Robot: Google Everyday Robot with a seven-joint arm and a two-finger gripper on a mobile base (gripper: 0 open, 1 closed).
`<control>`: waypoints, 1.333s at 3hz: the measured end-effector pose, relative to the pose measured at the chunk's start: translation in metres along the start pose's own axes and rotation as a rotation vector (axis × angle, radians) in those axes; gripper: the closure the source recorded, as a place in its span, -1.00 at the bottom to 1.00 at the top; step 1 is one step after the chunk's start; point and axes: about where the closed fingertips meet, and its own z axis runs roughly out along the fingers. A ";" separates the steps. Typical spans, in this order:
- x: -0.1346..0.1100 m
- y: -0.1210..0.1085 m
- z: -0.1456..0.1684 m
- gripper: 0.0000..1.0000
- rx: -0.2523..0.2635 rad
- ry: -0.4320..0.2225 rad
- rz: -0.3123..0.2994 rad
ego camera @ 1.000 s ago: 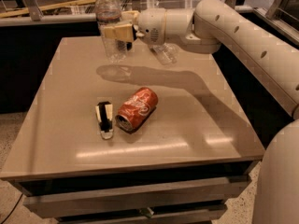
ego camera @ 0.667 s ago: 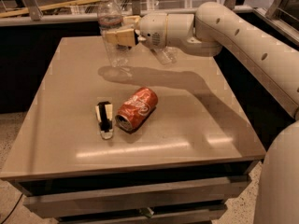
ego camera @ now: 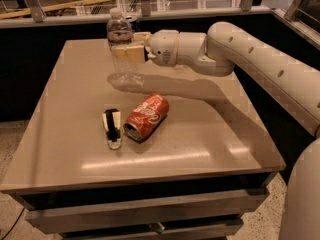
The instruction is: Pick blue plastic bottle from top drawer and place on counter
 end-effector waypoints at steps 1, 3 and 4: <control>0.006 0.001 0.005 1.00 0.002 -0.025 0.007; 0.012 0.003 0.015 1.00 0.000 -0.058 -0.021; 0.013 0.003 0.015 1.00 -0.001 -0.058 -0.022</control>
Offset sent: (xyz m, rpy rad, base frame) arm 0.0037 0.0120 -0.0129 0.0745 -0.0285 -0.0161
